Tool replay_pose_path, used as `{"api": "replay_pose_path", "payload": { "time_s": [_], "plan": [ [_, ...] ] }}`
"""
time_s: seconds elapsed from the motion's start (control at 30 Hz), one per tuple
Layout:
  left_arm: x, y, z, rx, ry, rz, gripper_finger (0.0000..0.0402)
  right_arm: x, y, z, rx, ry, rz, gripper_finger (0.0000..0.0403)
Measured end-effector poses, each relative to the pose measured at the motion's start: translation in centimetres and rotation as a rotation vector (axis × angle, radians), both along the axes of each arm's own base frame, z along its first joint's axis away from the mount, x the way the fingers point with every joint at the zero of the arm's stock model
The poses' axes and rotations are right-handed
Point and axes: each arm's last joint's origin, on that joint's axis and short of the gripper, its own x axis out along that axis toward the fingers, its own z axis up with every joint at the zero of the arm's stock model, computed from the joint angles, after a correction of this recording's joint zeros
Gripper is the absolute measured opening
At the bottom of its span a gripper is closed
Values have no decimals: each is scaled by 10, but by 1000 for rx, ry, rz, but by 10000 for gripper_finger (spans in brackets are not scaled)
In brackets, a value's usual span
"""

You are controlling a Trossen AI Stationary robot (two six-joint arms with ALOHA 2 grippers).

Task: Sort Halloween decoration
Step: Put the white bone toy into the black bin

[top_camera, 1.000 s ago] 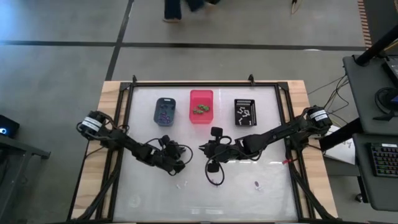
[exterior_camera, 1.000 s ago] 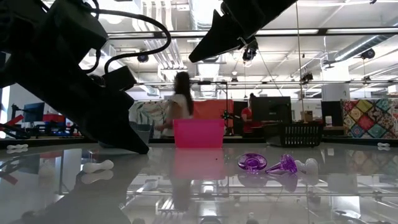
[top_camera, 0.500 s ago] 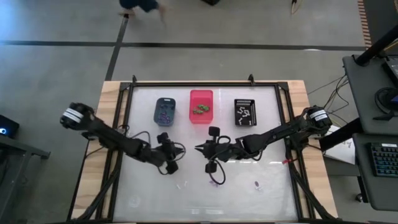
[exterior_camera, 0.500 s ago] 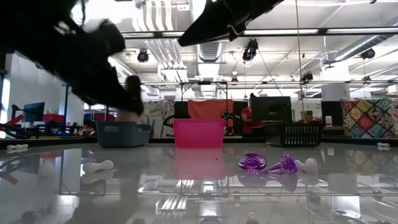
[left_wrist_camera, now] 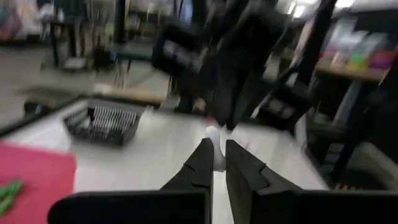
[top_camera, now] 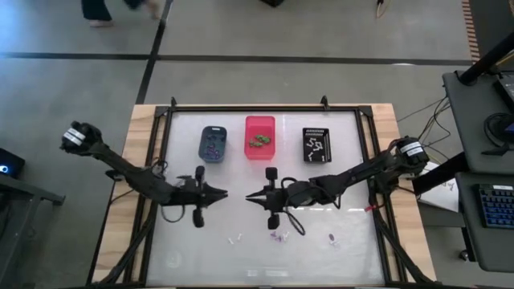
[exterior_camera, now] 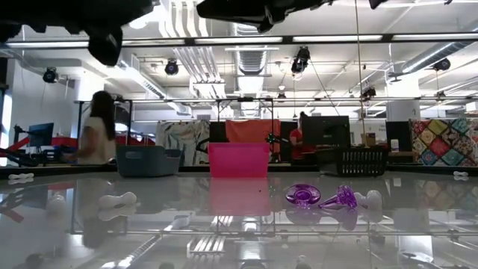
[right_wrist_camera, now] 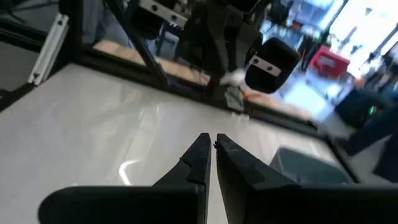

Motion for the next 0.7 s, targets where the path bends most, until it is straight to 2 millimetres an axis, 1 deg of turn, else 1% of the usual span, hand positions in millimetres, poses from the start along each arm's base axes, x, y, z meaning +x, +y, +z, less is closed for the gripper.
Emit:
{"api": "replay_pose_path", "payload": {
  "time_s": [0.07,0.13,0.3,0.47,0.7],
  "plan": [
    [-5,0,-3,-13,-51,-12,0,-3,-1,-4,-20,-21,5,17],
    [-9,2,-11,-22,-64,-16,0,-4,-1,-8,-24,-33,6,17],
    [-10,2,-22,-36,-67,-15,0,-5,-3,-10,-29,-31,0,17],
    [-8,1,-21,-20,-105,-12,0,-5,-3,-10,-30,-25,0,17],
    [-7,0,-17,-43,-177,-9,0,-5,-3,-10,-31,-25,0,17]
  ]
}}
